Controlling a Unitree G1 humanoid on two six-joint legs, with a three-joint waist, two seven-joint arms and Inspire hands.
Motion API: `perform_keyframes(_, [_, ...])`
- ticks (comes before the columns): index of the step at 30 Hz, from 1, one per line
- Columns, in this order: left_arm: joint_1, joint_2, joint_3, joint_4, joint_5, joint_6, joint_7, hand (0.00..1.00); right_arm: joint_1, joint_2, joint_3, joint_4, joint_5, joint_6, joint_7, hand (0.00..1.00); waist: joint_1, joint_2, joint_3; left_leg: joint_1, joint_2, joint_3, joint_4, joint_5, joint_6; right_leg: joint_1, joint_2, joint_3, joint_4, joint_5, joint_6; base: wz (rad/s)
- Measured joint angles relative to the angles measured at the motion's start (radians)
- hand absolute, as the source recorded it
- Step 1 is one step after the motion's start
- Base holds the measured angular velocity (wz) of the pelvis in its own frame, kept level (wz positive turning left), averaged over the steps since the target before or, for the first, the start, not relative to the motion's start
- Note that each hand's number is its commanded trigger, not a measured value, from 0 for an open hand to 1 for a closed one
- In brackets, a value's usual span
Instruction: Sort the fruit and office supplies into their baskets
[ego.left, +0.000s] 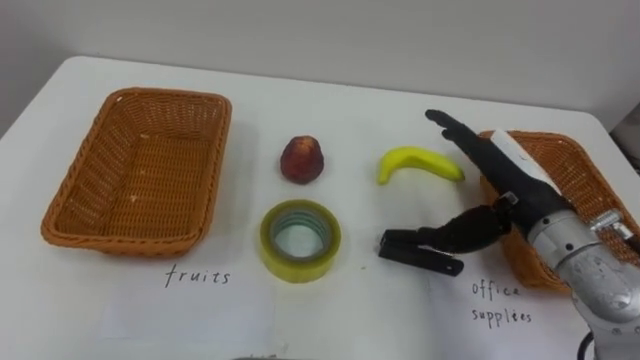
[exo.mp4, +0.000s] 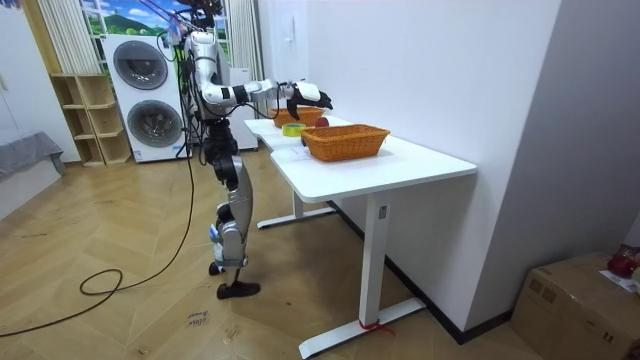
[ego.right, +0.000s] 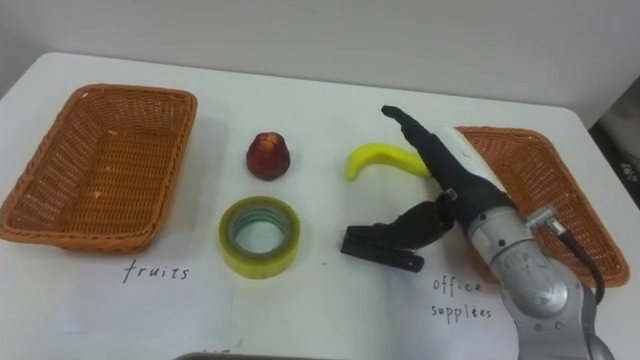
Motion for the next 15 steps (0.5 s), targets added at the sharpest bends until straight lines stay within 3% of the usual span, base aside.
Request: perform_keyframes(15, [-0.010, 0.001, 0.000, 0.001, -0.002, 0.000, 0.000, 0.00, 0.000, 0.003, 0.016, 0.074, -0.003, 0.001, 0.036, 0.00, 0.000, -0.007, -0.0013, -0.001, 0.001, -0.003, -0.001, 0.000, 0.000, 0.004, 0.001, 0.000, -0.011, 0.005, 0.001, 0.00])
